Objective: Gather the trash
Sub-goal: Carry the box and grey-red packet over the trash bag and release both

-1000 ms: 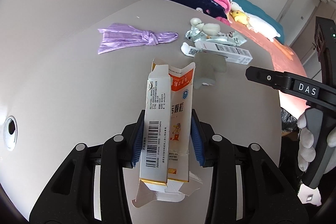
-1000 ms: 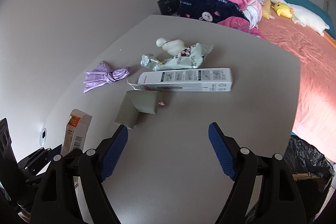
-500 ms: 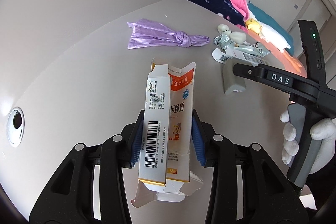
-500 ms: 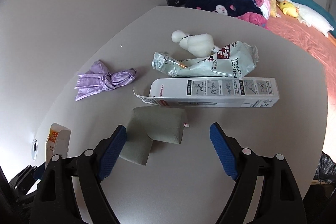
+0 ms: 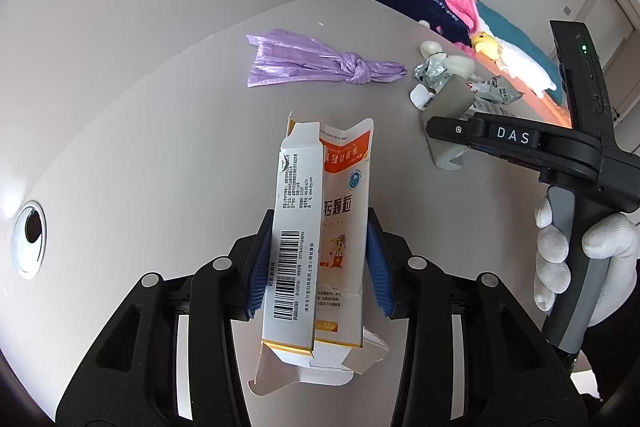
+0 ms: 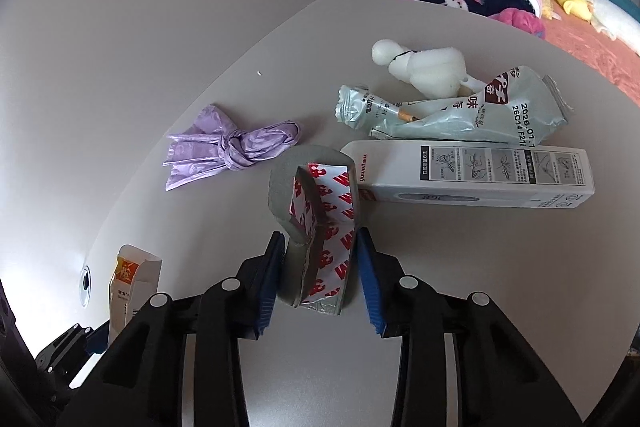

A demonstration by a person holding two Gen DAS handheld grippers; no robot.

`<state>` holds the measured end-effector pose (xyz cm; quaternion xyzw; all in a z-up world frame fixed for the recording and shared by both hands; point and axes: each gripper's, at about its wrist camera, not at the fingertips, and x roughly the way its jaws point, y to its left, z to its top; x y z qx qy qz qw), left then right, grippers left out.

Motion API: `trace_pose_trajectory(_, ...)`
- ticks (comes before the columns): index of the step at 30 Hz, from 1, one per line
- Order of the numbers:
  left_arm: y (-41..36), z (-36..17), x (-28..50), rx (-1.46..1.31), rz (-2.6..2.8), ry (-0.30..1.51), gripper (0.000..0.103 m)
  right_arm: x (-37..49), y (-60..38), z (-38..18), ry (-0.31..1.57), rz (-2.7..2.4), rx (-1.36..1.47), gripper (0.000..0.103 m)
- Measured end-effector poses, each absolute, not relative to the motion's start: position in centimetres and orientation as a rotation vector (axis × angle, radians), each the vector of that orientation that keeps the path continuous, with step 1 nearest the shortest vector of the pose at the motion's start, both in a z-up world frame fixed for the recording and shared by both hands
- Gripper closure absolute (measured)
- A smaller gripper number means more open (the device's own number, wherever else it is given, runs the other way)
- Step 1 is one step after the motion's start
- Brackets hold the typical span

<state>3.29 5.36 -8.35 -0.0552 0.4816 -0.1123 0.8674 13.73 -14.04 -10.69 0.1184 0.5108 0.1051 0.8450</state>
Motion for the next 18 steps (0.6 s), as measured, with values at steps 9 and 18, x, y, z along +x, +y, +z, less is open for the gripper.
trace_pose_trajectory(9,3.4,-6.8,2.6,-0.101,-0.274,0.979,0.061,11.2,-16.4,-8.2,1.036,0.202,0.262,0.066)
trace_pose_trajectory(18,-0.5,-5.2,1.5,-0.083,-0.363,0.965,0.06,7.5,-20.2,-5.1,0.978,0.161,0.276,0.066)
